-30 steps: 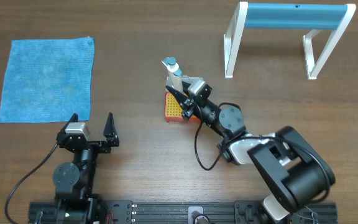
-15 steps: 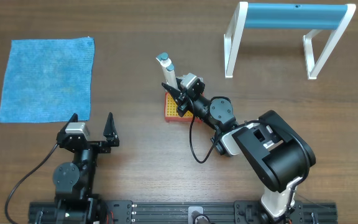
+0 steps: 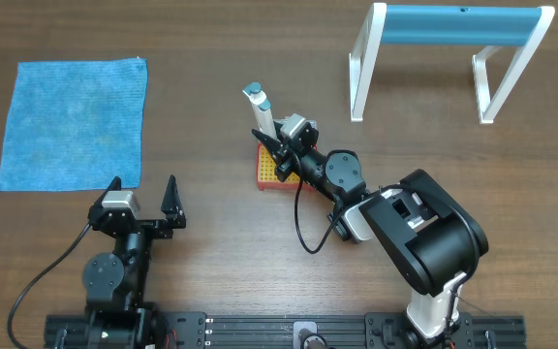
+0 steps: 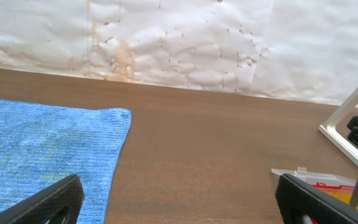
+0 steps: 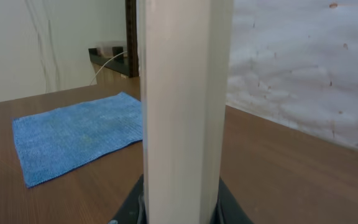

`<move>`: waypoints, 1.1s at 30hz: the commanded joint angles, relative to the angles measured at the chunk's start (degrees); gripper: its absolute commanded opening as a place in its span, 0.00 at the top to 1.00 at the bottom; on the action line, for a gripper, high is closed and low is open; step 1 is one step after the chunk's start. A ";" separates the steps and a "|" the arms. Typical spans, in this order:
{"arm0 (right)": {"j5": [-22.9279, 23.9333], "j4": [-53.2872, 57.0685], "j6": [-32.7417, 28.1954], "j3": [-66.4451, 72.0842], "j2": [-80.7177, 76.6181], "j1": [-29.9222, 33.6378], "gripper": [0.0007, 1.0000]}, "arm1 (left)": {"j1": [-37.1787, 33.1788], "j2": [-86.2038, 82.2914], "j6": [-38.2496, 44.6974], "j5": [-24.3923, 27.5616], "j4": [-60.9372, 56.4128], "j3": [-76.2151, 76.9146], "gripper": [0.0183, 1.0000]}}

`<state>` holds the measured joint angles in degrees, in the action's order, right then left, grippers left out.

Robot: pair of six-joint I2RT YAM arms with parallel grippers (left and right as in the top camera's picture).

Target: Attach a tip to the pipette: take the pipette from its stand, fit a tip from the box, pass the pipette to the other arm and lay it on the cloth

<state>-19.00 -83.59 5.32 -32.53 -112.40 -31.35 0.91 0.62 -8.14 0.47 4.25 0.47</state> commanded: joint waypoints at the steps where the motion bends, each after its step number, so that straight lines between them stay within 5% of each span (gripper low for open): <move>1: 0.50 -0.26 0.02 -2.27 -2.49 0.20 0.92 | -0.15 -0.44 0.74 0.63 0.33 -0.15 0.00; 33: 0.26 -0.22 0.07 4.39 -6.36 0.17 0.92 | -0.15 -0.44 0.74 0.63 0.33 -0.15 0.00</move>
<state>-18.59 -87.70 5.32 -30.63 -114.69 -31.35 0.91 0.62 -8.14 0.49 4.25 0.47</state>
